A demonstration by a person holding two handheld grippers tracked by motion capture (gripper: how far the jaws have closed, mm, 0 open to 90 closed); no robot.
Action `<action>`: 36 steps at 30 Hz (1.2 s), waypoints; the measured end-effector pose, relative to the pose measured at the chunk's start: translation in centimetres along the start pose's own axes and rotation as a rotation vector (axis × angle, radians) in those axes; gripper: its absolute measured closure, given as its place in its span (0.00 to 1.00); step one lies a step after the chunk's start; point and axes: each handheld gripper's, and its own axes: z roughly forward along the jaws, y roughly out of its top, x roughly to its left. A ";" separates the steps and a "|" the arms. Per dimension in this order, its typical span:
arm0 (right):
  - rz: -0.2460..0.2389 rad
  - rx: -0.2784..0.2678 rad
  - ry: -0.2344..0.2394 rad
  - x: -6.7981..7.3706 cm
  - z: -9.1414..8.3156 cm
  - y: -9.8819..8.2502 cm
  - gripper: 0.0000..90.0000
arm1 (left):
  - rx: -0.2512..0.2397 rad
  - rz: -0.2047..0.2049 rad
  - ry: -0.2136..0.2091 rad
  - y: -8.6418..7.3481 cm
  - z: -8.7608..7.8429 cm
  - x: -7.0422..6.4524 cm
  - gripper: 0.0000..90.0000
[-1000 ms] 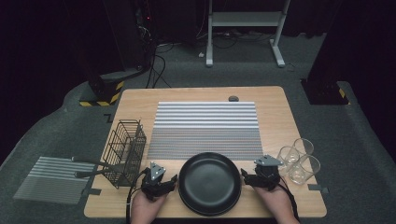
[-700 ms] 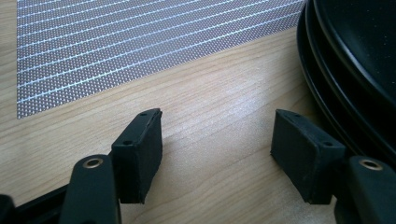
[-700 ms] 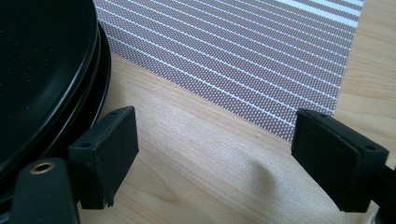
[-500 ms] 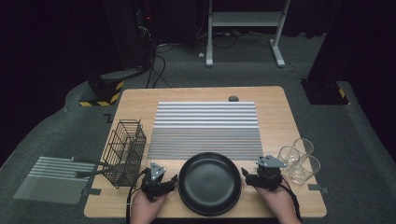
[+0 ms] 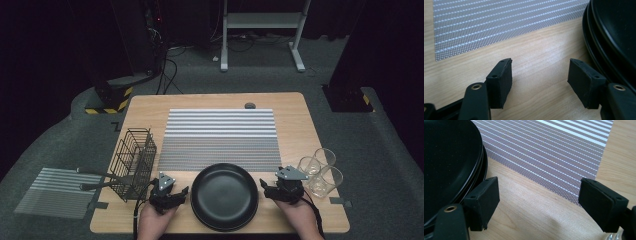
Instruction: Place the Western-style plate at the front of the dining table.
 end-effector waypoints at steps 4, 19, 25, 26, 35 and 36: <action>0.013 -0.007 0.005 0.1 -0.2 0.0 0.19 | -0.032 -0.017 -0.003 0.6 -0.3 -0.1 0.41; 0.003 -0.042 0.009 0.0 -0.8 0.2 0.21 | -0.043 -0.017 -0.037 2.6 -0.9 -0.4 0.42; 0.003 -0.034 0.011 -0.2 -0.9 0.3 0.22 | -0.069 -0.010 -0.050 3.0 -1.1 -0.5 0.42; 0.011 -0.036 0.012 -0.2 -0.9 0.3 0.23 | -0.081 -0.012 -0.057 3.2 -1.0 -0.5 0.42; 0.005 -0.042 0.017 0.0 -1.0 0.4 0.23 | -0.096 -0.035 -0.097 3.8 -0.8 -0.2 0.40; 0.017 -0.038 0.022 0.2 -1.1 0.5 0.23 | -0.097 -0.021 -0.098 4.1 -0.9 -0.3 0.40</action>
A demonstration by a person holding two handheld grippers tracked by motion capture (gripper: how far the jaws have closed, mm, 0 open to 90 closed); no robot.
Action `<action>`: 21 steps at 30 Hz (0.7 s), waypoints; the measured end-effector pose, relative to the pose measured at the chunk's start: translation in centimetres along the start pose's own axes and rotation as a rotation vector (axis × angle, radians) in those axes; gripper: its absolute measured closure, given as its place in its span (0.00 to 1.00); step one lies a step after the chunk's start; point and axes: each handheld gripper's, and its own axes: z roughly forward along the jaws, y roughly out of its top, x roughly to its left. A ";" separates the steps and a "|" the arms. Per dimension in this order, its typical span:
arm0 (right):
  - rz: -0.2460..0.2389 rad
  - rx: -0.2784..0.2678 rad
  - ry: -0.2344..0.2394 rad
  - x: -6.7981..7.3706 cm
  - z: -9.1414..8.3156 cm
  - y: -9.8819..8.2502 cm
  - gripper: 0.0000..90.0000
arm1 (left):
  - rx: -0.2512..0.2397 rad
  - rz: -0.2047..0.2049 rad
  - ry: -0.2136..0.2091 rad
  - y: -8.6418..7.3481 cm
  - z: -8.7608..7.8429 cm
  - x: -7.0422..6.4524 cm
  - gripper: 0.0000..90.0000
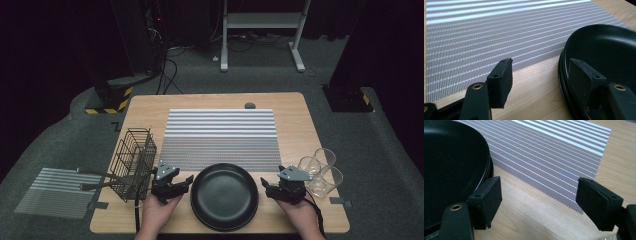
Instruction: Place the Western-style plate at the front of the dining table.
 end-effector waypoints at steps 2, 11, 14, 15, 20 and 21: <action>-0.023 -0.003 0.001 0.0 0.0 0.0 0.23 | -0.006 0.007 0.000 0.4 -0.1 -0.1 0.41; -0.021 -0.011 0.036 0.3 -0.2 0.4 0.24 | 0.016 0.004 -0.063 1.1 -0.5 -0.5 0.35; -0.014 -0.004 0.050 0.6 -0.3 0.6 0.25 | 0.025 0.039 -0.063 1.1 -0.7 -1.0 0.35; -0.017 -0.005 0.051 0.6 -0.3 0.7 0.25 | 0.022 0.049 -0.062 1.1 -0.8 -1.0 0.34; 0.005 0.001 0.064 0.7 -0.3 1.0 0.30 | 0.007 -0.001 -0.104 0.6 -1.2 -0.4 0.41; 0.008 0.003 0.071 0.7 -0.3 1.0 0.31 | 0.007 -0.012 -0.124 0.4 -1.2 -0.3 0.43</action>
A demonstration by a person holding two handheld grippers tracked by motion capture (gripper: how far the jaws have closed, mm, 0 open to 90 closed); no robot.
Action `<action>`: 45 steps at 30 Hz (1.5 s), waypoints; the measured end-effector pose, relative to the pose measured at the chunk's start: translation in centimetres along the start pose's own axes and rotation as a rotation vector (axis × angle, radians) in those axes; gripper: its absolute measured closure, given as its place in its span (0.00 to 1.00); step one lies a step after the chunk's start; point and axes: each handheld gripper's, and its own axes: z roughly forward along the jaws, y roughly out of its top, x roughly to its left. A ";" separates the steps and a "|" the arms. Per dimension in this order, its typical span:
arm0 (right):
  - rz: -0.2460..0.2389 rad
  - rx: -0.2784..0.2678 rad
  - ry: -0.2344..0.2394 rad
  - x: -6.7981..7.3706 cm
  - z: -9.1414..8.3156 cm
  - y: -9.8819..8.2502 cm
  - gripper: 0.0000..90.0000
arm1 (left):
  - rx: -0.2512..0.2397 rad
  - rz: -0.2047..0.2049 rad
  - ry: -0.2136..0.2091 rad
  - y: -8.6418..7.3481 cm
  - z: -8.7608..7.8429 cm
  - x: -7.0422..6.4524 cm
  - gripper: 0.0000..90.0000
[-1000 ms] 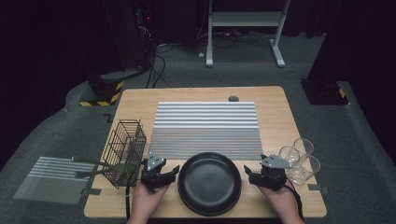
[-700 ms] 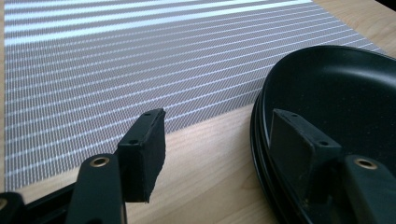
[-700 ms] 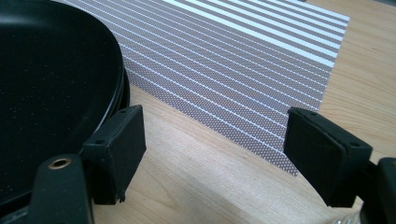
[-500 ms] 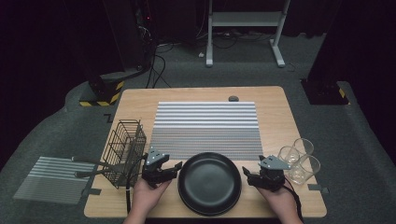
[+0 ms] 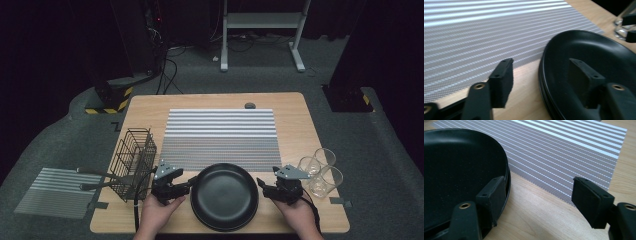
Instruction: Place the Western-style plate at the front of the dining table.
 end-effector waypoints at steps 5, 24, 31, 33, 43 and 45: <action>0.028 -0.003 0.021 -0.2 0.0 0.2 0.36 | -0.005 -0.005 -0.027 -0.5 0.0 -0.1 0.45; 0.026 -0.002 0.087 1.1 0.1 1.8 0.56 | 0.044 -0.035 -0.054 -1.5 -0.5 -0.4 0.57; 0.050 -0.011 0.135 1.1 -0.4 1.0 0.68 | 0.075 -0.067 -0.074 -2.0 0.0 -0.6 0.61; 0.058 -0.003 0.138 1.1 -0.4 0.9 0.70 | 0.078 -0.076 -0.075 -2.0 0.0 -0.7 0.62; 0.157 0.049 0.223 0.8 -0.4 0.3 0.79 | 0.060 -0.071 -0.101 -2.1 -0.6 -0.6 0.68; 0.157 0.058 0.229 0.8 -0.4 0.2 0.82 | 0.062 -0.097 -0.090 -2.2 -0.6 -0.4 0.67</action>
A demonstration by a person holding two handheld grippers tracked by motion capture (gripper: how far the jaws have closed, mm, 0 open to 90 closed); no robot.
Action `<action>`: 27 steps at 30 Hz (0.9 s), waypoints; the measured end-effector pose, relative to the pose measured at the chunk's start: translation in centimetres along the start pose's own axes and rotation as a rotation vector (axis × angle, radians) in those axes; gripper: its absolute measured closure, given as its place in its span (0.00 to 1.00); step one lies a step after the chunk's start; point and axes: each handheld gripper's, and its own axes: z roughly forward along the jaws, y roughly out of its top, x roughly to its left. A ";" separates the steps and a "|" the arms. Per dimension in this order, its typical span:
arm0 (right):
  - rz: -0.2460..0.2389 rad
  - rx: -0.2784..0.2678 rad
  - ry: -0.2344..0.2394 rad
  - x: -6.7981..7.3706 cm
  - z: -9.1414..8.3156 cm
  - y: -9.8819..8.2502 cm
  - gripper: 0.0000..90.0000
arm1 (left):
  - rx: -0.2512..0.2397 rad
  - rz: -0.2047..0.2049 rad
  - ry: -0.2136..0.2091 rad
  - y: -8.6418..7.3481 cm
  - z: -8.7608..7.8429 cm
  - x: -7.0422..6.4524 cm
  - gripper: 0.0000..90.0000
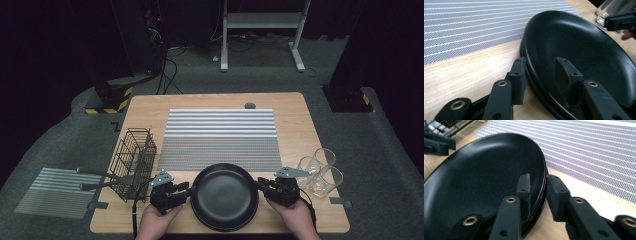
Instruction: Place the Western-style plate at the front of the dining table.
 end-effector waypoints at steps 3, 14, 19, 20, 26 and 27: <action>0.024 0.019 0.013 -0.3 0.0 -0.2 0.85 | 0.023 -0.010 -0.015 0.0 0.1 0.0 0.68; 0.135 0.061 0.050 -0.5 0.3 -0.2 0.82 | 0.053 0.007 -0.017 0.0 0.3 -0.6 0.71; 0.170 0.083 0.064 -0.3 0.6 -0.2 0.77 | 0.051 0.020 -0.014 -0.1 0.1 -0.6 0.75; 0.186 0.087 0.070 -0.2 0.6 -0.2 0.76 | 0.050 0.013 -0.019 -0.1 0.1 -0.6 0.75; 0.257 0.081 0.105 -0.6 0.9 -0.3 0.69 | 0.054 -0.008 -0.048 -0.4 0.1 -0.1 0.75; 0.291 0.087 0.120 -0.7 0.8 -0.3 0.67 | 0.066 -0.019 -0.055 -0.5 0.2 0.0 0.75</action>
